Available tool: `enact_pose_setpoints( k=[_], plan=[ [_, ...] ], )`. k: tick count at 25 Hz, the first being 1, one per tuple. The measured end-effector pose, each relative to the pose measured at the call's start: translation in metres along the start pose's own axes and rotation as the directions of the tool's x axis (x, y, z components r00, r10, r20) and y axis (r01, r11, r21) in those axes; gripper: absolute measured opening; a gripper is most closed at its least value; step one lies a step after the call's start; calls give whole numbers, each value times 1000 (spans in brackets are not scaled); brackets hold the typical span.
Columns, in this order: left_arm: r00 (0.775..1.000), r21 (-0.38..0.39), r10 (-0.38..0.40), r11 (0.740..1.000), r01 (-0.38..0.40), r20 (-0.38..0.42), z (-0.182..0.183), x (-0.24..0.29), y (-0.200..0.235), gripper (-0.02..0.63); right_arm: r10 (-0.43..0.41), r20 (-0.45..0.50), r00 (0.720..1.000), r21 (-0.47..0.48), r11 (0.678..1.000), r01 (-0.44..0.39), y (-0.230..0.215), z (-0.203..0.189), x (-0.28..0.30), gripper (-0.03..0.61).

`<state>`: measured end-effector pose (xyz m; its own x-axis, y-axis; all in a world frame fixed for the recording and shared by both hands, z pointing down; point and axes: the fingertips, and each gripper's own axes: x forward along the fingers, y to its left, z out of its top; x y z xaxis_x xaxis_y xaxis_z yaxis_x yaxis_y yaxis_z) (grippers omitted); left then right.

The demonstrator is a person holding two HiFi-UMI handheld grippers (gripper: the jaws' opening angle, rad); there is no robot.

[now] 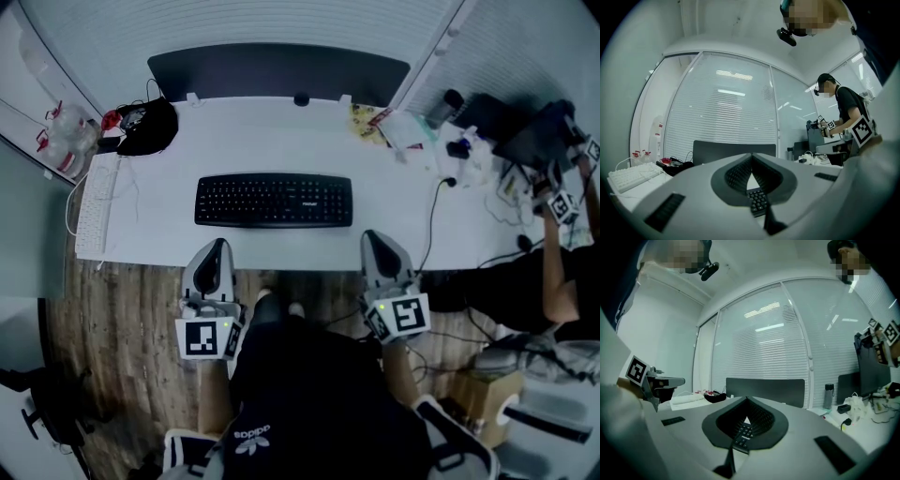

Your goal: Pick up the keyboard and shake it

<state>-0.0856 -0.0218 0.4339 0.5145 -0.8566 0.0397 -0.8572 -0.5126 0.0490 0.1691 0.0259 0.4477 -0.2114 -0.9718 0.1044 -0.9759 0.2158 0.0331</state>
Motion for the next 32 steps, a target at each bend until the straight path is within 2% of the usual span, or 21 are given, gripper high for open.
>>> enact_pose_setpoints(
  k=[5,10,17,20,24,28,32],
  plan=[
    [1000,-16,-5,1000,5,14,-2,22,18,6,-37,-12,999,14,999,37,-6,0,20,5],
    [997,27,-64,998,65,-43,-14,49,43,6,-69,-25,997,3,998,69,-5,7,49,5],
    [994,56,-111,992,112,-25,0,95,77,6,-151,-32,988,-1,989,151,-13,16,86,5],
    [995,34,-101,994,101,-18,1,104,95,6,-181,-43,982,24,983,182,-16,10,94,5],
    [996,36,-63,997,65,-58,-10,108,123,6,-209,-61,976,31,977,211,-17,3,100,5],
    [996,48,-13,999,18,-94,-21,105,150,6,-211,-87,974,37,976,215,-14,-6,105,5],
    [995,41,14,999,-10,-101,-25,104,159,6,-200,-91,975,41,978,205,-15,-9,110,5]
  ],
)
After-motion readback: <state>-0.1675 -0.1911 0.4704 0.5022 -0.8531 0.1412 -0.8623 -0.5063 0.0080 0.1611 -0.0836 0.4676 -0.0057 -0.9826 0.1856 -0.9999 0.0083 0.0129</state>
